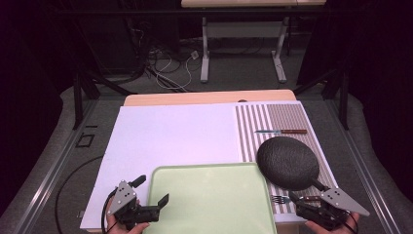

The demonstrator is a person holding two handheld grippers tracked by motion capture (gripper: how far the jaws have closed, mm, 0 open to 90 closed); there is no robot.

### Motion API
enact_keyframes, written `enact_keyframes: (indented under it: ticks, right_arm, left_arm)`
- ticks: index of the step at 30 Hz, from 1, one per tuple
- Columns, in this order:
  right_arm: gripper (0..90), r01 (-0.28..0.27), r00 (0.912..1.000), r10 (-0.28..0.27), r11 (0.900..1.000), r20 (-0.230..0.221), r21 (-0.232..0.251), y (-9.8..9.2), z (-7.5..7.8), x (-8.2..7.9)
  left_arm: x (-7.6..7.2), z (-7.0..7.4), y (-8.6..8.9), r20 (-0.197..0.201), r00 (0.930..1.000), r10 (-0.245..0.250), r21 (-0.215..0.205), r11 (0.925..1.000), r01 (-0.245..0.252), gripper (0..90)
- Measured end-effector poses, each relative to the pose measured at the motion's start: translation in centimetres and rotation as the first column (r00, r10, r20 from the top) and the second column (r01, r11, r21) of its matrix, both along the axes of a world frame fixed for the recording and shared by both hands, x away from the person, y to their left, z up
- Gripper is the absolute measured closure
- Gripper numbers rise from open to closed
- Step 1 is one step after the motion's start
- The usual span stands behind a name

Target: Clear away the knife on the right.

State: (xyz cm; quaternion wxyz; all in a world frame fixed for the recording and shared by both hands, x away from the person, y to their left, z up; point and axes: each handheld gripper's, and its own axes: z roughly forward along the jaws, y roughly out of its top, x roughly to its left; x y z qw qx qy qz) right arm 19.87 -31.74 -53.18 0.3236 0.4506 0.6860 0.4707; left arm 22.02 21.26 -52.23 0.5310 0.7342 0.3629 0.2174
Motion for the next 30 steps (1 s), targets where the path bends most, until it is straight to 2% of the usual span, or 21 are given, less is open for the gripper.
enact_keyframes:
  ticks: [1,2,3,7,9,14,20,21,22,24,27,30]
  right_arm:
    - [16.6,0.002,1.0,-0.002,1.0,-0.008,-0.001,-0.1,0.0,0.0]
    - [17.5,0.002,1.0,-0.002,1.0,0.002,0.008,0.0,-0.2,0.2]
    - [18.7,0.002,0.9998,-0.002,1.0,-0.021,-0.003,-0.2,-0.1,0.1]
    - [26.0,-0.007,0.9998,0.007,1.0,-0.02,-0.001,-0.3,-0.2,0.3]
    - [27.2,-0.003,0.9994,0.003,1.0,-0.036,-0.007,-0.3,-0.2,0.3]
    - [32.8,0.0,0.9996,0.001,1.0,-0.03,0.009,-0.5,-0.1,0.4]
    - [38.5,0.013,0.9985,-0.015,0.999,-0.053,-0.046,-0.7,0.1,0.7]
    - [39.6,0.015,0.999,-0.017,0.998,-0.042,-0.055,-0.8,0.1,0.9]
    - [41.3,0.011,0.9986,-0.014,0.998,-0.051,-0.06,-0.9,0.2,0.9]
    - [42.9,0.033,0.9988,-0.035,0.998,-0.035,-0.051,-1.2,0.3,1.2]
    - [43.8,0.047,0.9977,-0.05,0.998,-0.046,-0.05,-1.8,0.4,1.2]
    - [44.4,0.063,0.9969,-0.065,0.997,-0.043,-0.047,-2.9,0.4,1.6]
  left_arm:
    - [0.0,0.0,0.0,-0.005,1.0,0.002,-0.009,1.0,-0.002,0.4]
    - [0.1,0.0,0.0,-0.007,1.0,0.004,-0.013,0.9999,-0.004,0.4]
    - [0.1,-0.1,0.0,-0.008,0.9999,0.008,-0.017,0.9998,-0.008,0.4]
    - [0.2,-0.1,0.2,-0.017,0.9998,0.005,-0.018,0.9998,-0.006,0.4]
    - [0.2,-0.1,0.1,-0.021,0.9998,0.005,-0.024,0.9997,-0.006,0.4]
    - [0.1,-0.1,0.2,-0.019,0.9998,0.011,-0.024,0.9996,-0.011,0.4]
    - [0.1,-0.1,0.3,-0.016,0.9998,0.008,-0.023,0.9997,-0.009,0.5]
    - [0.0,-0.1,0.4,-0.015,0.9999,0.007,-0.02,0.9998,-0.007,0.5]
    - [0.0,-0.1,0.4,-0.016,0.9998,0.007,-0.021,0.9998,-0.008,0.4]
    - [0.0,-0.1,0.4,-0.017,0.9998,0.008,-0.019,0.9998,-0.008,0.5]
    - [-0.1,-0.1,0.5,-0.018,0.9998,0.007,-0.02,0.9998,-0.007,0.5]
    - [-0.2,0.0,0.4,-0.013,0.9999,0.005,-0.017,0.9998,-0.005,0.5]
